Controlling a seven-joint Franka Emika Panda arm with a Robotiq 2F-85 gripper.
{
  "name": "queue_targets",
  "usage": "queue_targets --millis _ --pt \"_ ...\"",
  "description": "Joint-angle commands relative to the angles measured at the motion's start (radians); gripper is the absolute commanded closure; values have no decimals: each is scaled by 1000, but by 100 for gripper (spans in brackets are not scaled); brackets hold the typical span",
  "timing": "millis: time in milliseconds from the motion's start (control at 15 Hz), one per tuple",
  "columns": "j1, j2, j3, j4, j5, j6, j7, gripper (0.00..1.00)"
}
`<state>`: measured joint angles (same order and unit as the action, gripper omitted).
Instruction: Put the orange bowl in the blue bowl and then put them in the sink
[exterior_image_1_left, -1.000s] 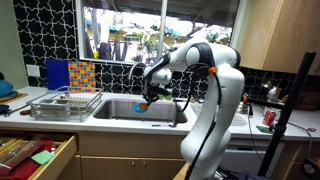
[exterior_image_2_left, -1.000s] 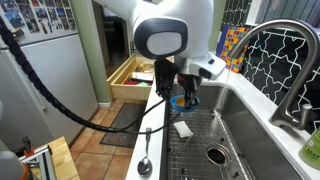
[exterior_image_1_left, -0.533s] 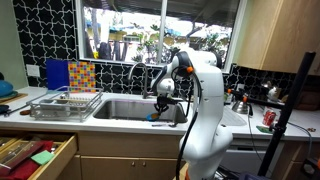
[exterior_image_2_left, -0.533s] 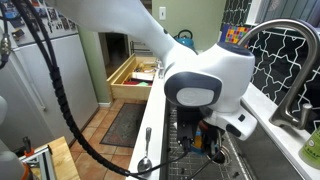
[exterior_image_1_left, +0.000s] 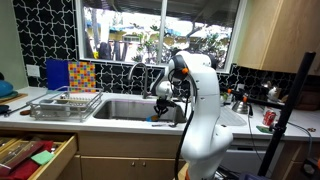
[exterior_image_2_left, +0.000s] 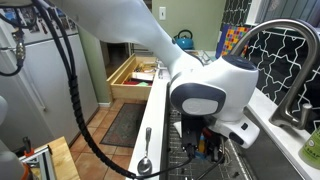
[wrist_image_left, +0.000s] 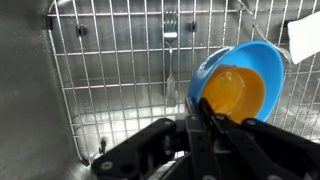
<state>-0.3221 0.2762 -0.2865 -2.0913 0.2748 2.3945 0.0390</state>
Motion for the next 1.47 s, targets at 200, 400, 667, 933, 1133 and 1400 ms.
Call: queue_targets --millis 200,400,667,933,1133,1400 --pt "-50 111 86 31 165 42 -130 98" --pt "-79 161 108 60 207 61 -167 98" --pt "-123 219 112 120 229 47 -166 98" --pt "-156 275 119 166 212 37 -180 98" --pt "-171 316 131 189 207 34 -193 98" --pt "-177 359 139 214 198 32 -182 97"
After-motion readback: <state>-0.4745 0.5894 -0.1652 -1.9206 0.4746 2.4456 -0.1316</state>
